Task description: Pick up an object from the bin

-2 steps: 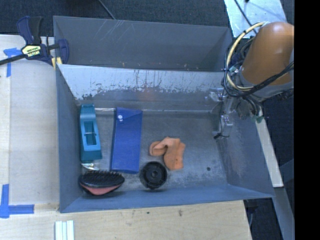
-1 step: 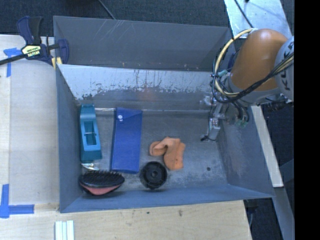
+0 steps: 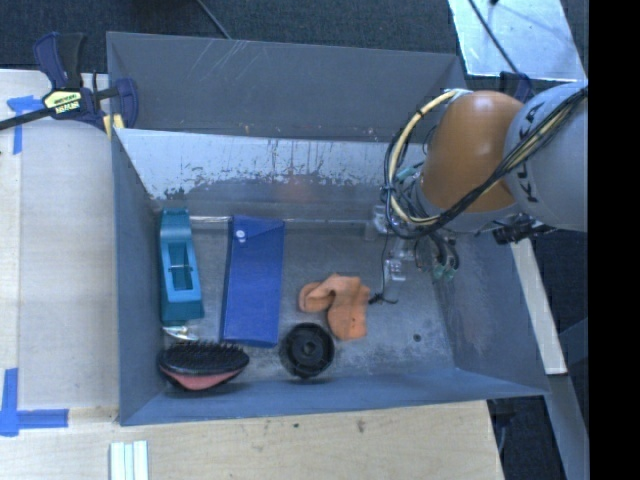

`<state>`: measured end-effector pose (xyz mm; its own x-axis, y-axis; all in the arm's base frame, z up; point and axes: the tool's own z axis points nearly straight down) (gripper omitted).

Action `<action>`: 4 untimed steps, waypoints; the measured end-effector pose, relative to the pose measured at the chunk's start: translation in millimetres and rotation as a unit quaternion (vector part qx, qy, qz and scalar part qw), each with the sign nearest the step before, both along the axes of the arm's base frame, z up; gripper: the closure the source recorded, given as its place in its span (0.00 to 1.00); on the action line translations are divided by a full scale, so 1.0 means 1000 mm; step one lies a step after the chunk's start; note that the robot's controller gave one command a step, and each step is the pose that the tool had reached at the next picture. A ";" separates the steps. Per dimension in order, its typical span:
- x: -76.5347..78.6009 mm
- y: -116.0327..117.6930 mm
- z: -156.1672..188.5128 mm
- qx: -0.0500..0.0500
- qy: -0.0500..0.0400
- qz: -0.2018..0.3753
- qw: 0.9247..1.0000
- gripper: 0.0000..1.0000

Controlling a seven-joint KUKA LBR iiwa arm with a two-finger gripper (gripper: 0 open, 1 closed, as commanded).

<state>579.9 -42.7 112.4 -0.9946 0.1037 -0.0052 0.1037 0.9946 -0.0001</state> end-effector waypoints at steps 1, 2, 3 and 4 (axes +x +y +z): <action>-0.019 0.000 -0.044 0.000 0.002 -0.019 1.000 0.00; -0.010 0.028 -0.041 0.000 -0.001 -0.015 1.000 1.00; -0.011 0.028 -0.042 0.000 0.000 -0.014 1.000 0.00; -0.011 0.028 -0.042 0.000 0.000 -0.014 1.000 0.00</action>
Offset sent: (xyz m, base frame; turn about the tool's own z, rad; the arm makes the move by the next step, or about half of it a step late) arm -0.0117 0.0284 -0.0424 0.0314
